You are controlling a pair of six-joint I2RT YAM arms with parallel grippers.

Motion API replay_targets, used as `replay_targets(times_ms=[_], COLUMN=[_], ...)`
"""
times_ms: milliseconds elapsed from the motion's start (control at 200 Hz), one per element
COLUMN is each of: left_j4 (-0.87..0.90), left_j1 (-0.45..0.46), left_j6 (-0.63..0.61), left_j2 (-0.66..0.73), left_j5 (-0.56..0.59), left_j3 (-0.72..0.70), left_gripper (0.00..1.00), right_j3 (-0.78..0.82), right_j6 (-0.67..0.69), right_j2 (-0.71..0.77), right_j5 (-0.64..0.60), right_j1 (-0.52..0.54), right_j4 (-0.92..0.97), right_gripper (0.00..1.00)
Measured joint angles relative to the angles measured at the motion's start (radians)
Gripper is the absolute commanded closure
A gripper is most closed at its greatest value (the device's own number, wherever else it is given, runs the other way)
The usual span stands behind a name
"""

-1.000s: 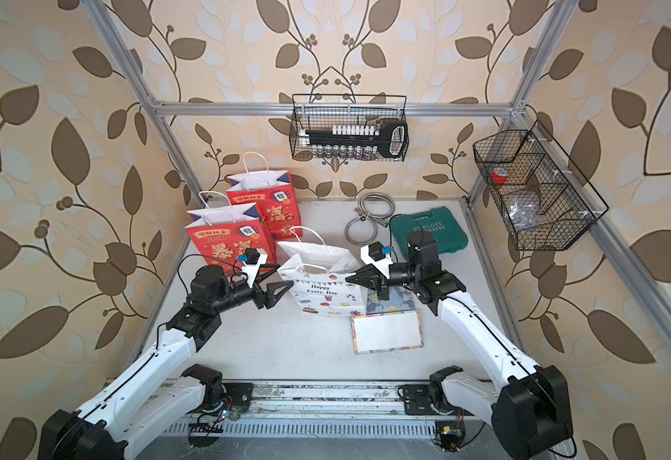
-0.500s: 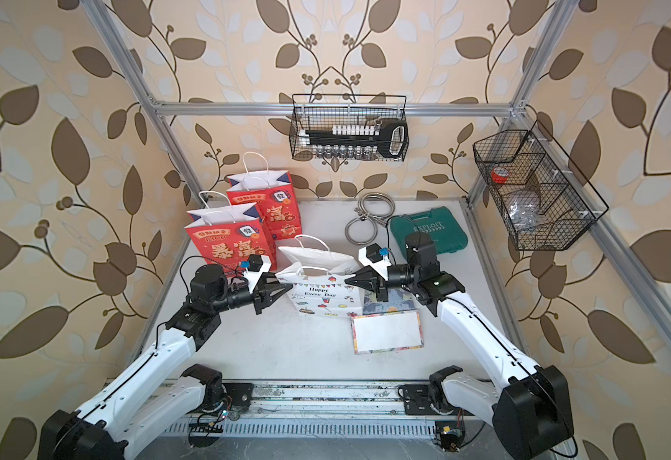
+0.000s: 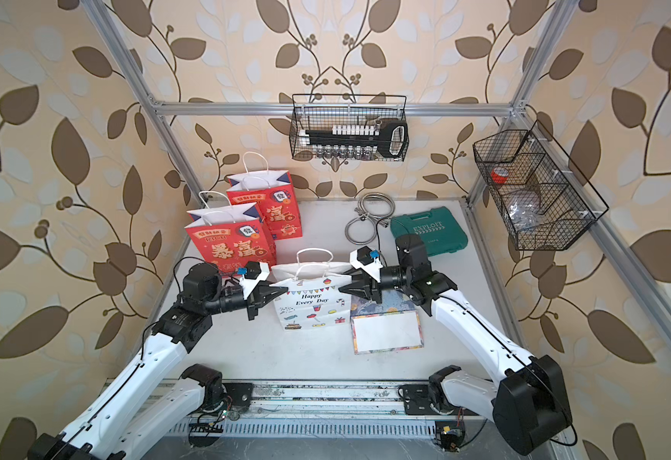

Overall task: Put away the paper bag
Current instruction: Move the paper bag to the center of the board, then pick up the paper bag from the center of the board.

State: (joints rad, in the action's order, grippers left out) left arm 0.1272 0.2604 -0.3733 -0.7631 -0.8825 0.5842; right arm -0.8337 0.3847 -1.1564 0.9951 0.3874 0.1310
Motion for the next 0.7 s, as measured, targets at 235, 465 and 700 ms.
replay_targets(times_ms=[235, 465, 700], left_j4=[0.043, 0.046, 0.056], left_j1=[0.000, 0.000, 0.000], left_j6=[-0.041, -0.048, -0.055], left_j2=[0.015, 0.017, 0.021], left_j5=[0.000, 0.000, 0.000], left_j3=[0.002, 0.002, 0.002], left_gripper=[1.00, 1.00, 0.99], right_j3=[0.010, 0.011, -0.058], right_j6=[-0.002, 0.007, 0.049], right_j2=[0.150, 0.110, -0.070], right_j5=[-0.127, -0.180, -0.107], right_j1=[-0.018, -0.037, -0.064], right_j4=[0.021, -0.007, -0.002], right_gripper=[0.02, 0.00, 0.00])
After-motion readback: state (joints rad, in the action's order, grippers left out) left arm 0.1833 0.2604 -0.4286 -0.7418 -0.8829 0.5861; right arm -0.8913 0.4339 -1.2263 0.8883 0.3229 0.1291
